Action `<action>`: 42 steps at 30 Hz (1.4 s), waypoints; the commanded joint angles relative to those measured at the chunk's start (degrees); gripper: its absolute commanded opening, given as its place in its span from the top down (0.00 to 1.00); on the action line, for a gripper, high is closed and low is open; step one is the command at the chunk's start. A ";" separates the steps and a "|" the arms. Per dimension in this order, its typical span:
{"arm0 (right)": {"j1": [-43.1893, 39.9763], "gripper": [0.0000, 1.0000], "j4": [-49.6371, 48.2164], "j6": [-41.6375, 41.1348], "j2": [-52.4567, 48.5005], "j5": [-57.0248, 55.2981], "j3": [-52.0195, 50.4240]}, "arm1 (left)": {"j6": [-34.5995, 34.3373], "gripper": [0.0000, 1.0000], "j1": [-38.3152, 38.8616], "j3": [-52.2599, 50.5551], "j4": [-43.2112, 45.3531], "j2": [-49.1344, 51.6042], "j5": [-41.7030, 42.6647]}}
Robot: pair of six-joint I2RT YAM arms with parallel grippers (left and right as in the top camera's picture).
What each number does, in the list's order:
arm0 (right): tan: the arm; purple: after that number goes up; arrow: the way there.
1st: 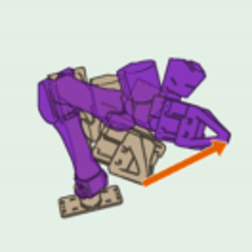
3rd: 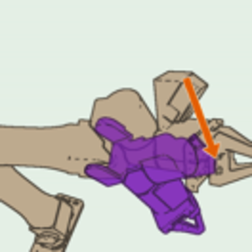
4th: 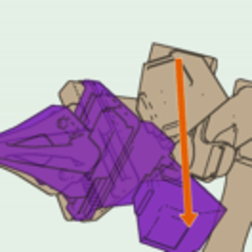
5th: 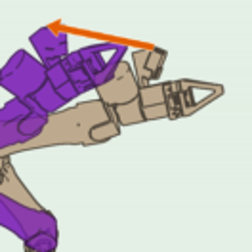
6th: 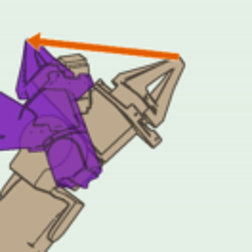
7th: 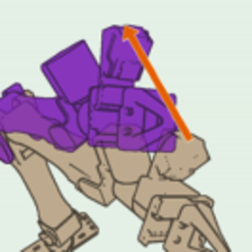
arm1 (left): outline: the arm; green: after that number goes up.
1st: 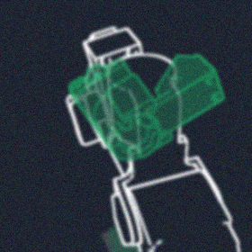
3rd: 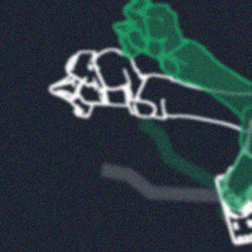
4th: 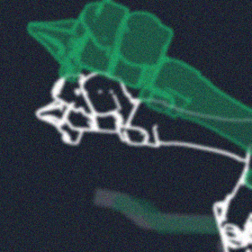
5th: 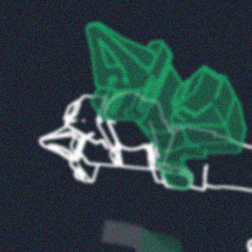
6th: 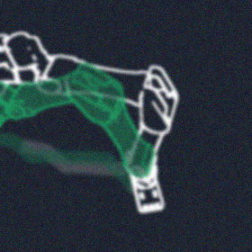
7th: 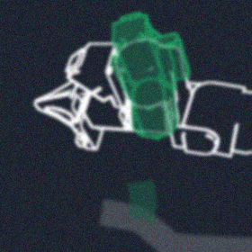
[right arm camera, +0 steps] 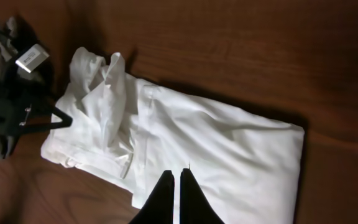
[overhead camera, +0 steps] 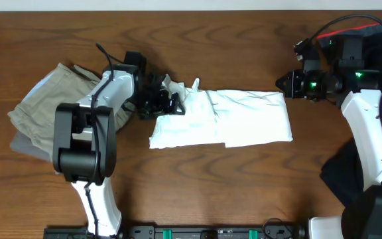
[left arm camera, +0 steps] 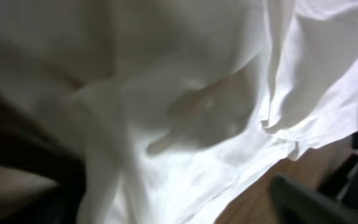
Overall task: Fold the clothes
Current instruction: 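Grasp the strip's left end with the left gripper and fold it rightward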
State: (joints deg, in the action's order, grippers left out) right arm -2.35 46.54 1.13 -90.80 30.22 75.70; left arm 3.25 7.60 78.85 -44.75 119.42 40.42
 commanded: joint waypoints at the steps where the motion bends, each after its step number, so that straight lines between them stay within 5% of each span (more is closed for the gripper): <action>1: -0.46 0.96 0.24 1.27 0.50 -0.39 0.39 | 1.86 0.23 0.24 -2.14 0.13 6.45 -0.26; 7: -0.46 0.96 0.26 1.22 0.50 -0.37 0.39 | 1.84 0.54 0.24 -2.14 1.11 6.38 -0.35; 9: -0.48 0.96 0.24 1.25 0.50 -0.39 0.39 | 0.59 0.56 0.24 -2.14 2.10 6.38 -0.33; 27: -0.48 0.95 1.42 1.27 0.50 -0.39 0.39 | -24.35 0.46 0.24 -2.14 11.50 6.40 -0.37; 35: -0.42 0.95 3.85 1.29 0.50 -0.42 0.39 | -24.44 0.89 0.24 -2.14 12.76 6.40 -0.98; 42: -0.44 0.94 4.26 1.29 0.50 -0.46 0.39 | -18.71 0.94 -0.09 -2.10 9.03 5.03 -0.09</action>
State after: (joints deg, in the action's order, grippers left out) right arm -2.39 50.50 1.56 -90.80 29.71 75.70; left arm -18.61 7.66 78.13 -33.61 123.33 44.42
